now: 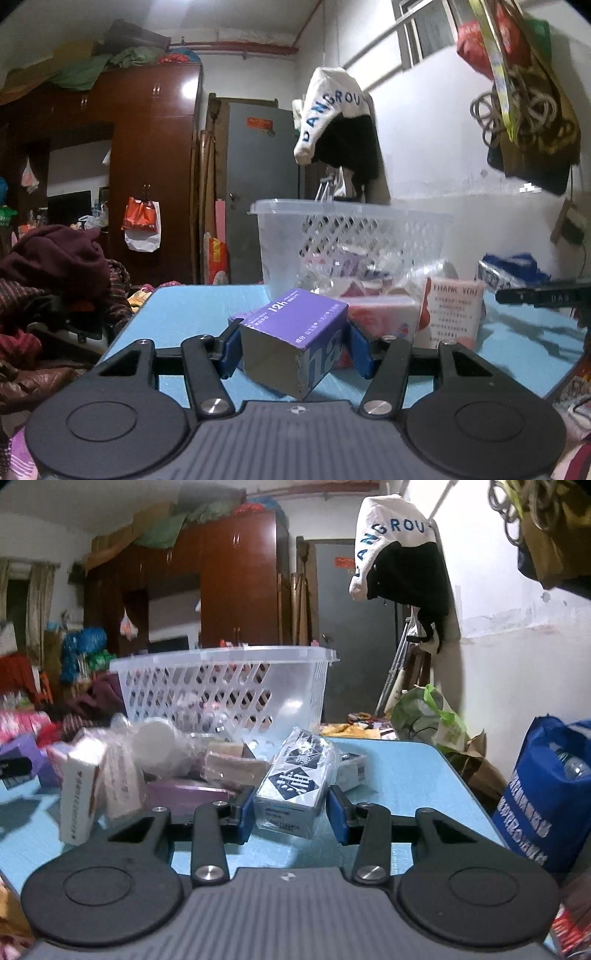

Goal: Organize objects
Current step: 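Grasp the small purple box with the left gripper while the right grasps a white box, then release the purple box and white box into the white basket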

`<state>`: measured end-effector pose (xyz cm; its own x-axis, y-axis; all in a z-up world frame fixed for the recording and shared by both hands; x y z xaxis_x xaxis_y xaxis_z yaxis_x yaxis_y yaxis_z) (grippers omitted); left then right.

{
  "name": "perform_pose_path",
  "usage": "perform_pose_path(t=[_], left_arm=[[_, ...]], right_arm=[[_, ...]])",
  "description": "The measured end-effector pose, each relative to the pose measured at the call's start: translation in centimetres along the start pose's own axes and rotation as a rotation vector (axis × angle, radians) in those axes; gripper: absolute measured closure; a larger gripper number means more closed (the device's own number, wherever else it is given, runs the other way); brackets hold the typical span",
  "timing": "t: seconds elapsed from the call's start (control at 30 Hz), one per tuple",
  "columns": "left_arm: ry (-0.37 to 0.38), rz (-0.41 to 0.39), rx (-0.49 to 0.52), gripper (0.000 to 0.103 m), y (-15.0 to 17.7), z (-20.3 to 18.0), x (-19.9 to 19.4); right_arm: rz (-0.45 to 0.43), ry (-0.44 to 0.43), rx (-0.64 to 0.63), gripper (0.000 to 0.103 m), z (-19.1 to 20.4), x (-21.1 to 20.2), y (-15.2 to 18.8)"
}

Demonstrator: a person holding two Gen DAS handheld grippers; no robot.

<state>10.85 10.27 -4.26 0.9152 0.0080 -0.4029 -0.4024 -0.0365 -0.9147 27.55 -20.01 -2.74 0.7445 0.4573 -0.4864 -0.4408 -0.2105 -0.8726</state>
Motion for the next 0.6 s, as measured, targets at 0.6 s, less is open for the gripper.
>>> perform_pose_path(t=[0.6], left_arm=[[0.160,0.032,-0.056,0.041,-13.6,-1.8,4.5]], right_arm=[[-0.127,-0.036,-0.156,0.059,3.2,0.2,-11.4]])
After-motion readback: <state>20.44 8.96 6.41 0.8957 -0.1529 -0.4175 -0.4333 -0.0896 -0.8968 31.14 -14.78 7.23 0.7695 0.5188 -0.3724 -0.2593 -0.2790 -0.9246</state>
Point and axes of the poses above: each gripper's, at about its wrist camera, not at the fingertips, and x roughly the way its jaws point, z to its left, y to its underside, the point moved 4 cm from there along x, roughly the way its jaws point, and after that the axes turned 14 degrees about z, right-handed, at the moved point
